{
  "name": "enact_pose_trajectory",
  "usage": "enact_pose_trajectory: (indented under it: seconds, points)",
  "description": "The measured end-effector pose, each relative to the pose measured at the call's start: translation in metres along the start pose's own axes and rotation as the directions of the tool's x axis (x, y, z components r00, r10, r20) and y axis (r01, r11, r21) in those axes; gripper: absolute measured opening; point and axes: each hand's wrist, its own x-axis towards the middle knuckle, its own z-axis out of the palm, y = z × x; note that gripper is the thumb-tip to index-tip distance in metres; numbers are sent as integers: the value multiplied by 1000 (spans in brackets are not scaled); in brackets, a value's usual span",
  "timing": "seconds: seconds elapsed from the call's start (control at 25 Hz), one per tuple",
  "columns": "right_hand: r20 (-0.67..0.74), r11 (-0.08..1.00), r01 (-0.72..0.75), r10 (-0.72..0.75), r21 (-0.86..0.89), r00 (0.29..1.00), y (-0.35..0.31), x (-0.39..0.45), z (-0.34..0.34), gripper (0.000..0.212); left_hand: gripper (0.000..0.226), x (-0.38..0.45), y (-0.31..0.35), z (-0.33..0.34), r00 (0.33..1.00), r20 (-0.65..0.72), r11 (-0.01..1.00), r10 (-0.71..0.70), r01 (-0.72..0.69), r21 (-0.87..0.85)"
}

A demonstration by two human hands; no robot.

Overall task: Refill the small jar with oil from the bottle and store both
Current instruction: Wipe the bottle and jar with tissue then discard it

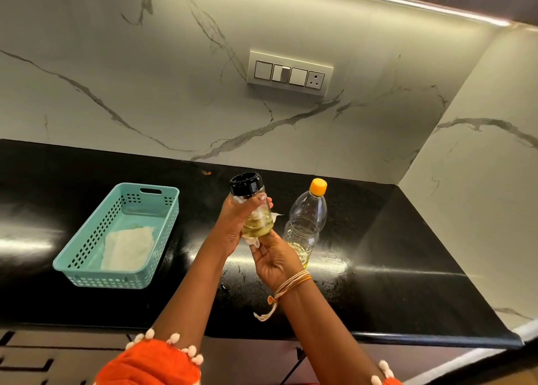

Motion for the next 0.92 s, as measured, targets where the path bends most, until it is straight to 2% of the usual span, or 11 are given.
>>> enact_pose_trajectory:
  seconds: [0.12,0.32,0.48,0.72,0.92]
  points:
    - [-1,998,-58,58,6,998,1,-10,3,35,79,2,-4,-9,999,-37,998,12,-10,67]
    - [-101,1000,-23,24,16,995,-6,-12,-2,31,58,-5,-12,-18,1000,-26,998,11,-10,68]
    - [-132,1000,-13,13,2,991,-7,-2,-2,39,74,-7,-18,-18,1000,-4,995,-14,15,94]
    - [-140,983,-144,128,-113,982,0,-4,-10,39,57,-3,-24,-24,995,-99,993,9,3,115]
    - [-245,993,-77,52,-95,968,-9,4,-20,42,64,-4,-31,-33,991,-132,983,7,17,183]
